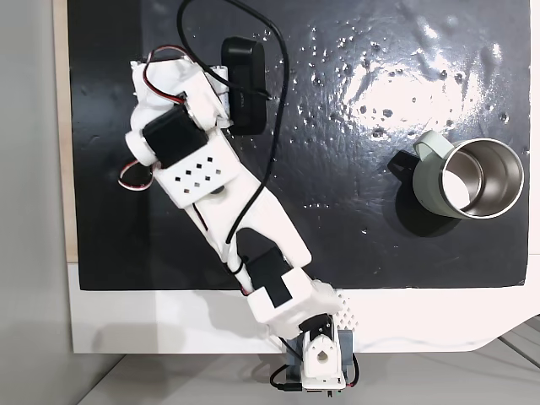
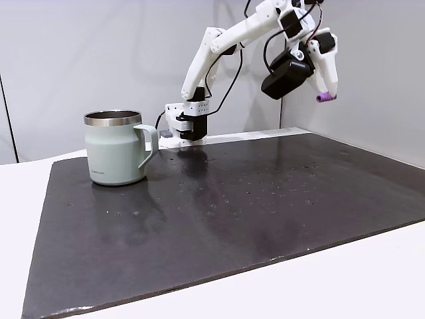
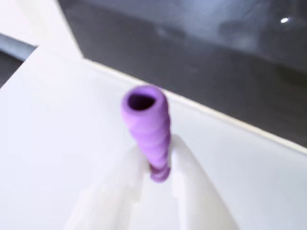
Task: Grasp a pengrip and put it in the cup.
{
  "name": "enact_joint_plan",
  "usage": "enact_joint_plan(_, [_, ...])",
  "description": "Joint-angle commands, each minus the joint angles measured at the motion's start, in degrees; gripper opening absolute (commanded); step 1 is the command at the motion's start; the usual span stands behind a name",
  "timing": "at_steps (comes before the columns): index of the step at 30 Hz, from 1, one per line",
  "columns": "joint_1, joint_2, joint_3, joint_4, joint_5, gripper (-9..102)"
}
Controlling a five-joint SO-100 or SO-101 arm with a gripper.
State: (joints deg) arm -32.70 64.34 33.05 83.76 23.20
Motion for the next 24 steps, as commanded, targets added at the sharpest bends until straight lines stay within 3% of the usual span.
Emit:
enact_joint_plan(1, [2.11, 7.29, -3.08, 0.62, -1.58, 0])
enact_joint_plan(12, [8.79, 11.16, -2.81, 7.12, -8.44, 0])
enact_joint_plan(17, [16.35, 14.24, -2.72, 12.48, -12.92, 0])
enact_joint_plan(24, [29.88, 26.19, 8.44, 12.83, -22.32, 0])
